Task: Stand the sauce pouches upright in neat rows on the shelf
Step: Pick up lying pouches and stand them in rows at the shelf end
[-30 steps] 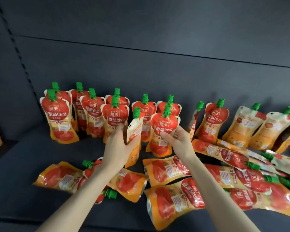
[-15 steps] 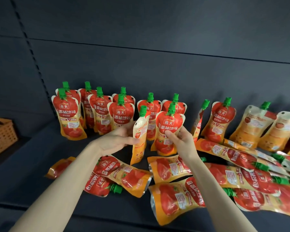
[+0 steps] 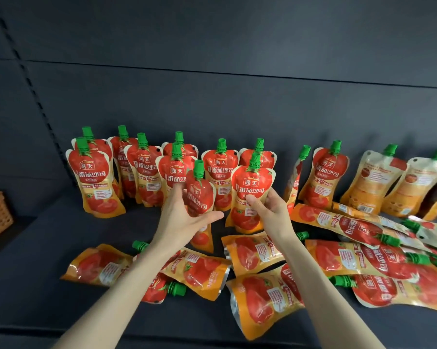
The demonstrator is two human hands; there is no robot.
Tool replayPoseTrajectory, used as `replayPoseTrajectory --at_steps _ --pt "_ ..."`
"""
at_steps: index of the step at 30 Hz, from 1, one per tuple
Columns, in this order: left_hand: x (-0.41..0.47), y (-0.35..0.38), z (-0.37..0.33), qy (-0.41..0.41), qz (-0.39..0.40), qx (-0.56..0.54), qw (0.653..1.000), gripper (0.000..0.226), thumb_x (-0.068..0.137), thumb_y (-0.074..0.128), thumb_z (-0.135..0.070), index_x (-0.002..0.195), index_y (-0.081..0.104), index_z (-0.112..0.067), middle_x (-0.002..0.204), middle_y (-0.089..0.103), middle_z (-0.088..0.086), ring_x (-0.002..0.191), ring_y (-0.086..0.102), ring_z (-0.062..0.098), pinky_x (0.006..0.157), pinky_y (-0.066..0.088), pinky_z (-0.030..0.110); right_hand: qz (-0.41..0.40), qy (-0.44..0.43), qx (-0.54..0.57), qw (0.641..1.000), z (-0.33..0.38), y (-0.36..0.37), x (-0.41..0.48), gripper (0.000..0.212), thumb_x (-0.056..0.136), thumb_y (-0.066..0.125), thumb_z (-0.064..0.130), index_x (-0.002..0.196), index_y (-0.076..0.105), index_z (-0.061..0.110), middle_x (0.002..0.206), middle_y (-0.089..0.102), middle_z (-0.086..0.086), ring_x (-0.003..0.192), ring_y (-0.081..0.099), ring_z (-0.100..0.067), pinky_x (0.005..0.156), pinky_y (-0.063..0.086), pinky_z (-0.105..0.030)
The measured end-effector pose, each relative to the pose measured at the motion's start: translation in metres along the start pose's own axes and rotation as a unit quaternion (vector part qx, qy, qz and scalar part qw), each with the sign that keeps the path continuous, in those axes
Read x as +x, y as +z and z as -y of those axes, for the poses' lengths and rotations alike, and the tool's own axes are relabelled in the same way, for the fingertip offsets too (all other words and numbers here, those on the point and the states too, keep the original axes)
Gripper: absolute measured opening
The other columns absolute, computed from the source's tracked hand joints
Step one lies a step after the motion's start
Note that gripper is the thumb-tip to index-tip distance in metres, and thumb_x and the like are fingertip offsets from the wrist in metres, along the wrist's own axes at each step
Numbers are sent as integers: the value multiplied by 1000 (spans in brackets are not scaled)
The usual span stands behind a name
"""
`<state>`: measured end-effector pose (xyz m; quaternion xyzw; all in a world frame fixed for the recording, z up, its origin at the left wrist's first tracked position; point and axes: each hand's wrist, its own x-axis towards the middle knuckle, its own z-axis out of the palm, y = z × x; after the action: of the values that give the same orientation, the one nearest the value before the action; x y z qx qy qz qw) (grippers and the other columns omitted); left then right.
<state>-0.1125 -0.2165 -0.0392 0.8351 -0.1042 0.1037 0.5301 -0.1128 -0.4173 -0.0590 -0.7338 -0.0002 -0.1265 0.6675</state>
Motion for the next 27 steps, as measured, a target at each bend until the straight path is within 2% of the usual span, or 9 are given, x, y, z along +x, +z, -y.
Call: replayPoseTrajectory --at_steps 3,7,9,12,14,17,19,23,27 --pt "0 -8 6 -20 36 -17 999 87 59 82 -43 130 34 -28 126 48 -9 117 45 6 94 38 26 0 -1 1 1000 0 0 0 34 90 57 27 123 53 18 114 67 4 105 64 -11 91 53 -31" --pt "4 -29 14 -54 117 -60 990 73 64 84 -20 120 40 -32 113 57 -15 106 53 1 90 43 22 -2 -4 -7 1000 -1 1 0 37 90 58 28 125 52 19 115 66 3 106 63 -10 87 54 -24" --pt "5 -29 20 -47 88 -44 994 67 63 85 -20 116 45 -29 109 61 -12 102 57 2 89 47 25 2 -10 -8 1000 -2 1 -1 36 90 59 26 125 52 19 115 65 4 105 63 -9 82 54 -18" --pt "2 -18 23 -14 -6 -2 1000 57 64 84 -27 108 49 -24 105 62 -10 96 59 4 82 49 23 11 -12 -15 1000 -3 0 -2 38 89 61 21 125 51 18 116 65 3 106 62 -10 83 53 -19" --pt "-2 -12 25 -2 -39 4 999 54 67 81 -28 108 46 -24 106 60 -9 96 58 6 80 48 20 25 -15 -30 999 -5 -2 -2 38 88 62 16 124 50 18 117 64 2 106 62 -9 83 53 -18" --pt "-6 -9 31 -1 -16 15 1000 52 71 78 -22 110 43 -25 110 59 -7 103 59 11 86 49 26 31 -16 -59 998 -11 -3 -4 38 88 62 12 122 48 23 116 63 4 105 60 -5 85 52 -19" --pt "-6 -10 35 0 -12 32 999 49 73 78 -19 109 45 -23 110 60 -6 105 59 13 87 49 27 27 -15 -84 996 -14 -1 -4 42 88 62 13 126 46 22 115 61 7 101 58 -1 80 50 -15" --pt "-2 -8 35 8 -29 48 998 49 73 78 -19 112 48 -17 114 63 0 104 60 15 86 49 27 19 -26 -137 990 -13 1 1 46 87 63 16 130 45 17 119 59 6 107 55 -6 79 44 -9" --pt "-2 -6 36 9 -33 40 999 49 74 77 -19 114 49 -15 113 63 -2 99 58 9 80 46 18 2 -33 -147 989 -12 3 1 44 87 64 15 126 43 16 113 56 11 103 53 -3 74 44 -6"
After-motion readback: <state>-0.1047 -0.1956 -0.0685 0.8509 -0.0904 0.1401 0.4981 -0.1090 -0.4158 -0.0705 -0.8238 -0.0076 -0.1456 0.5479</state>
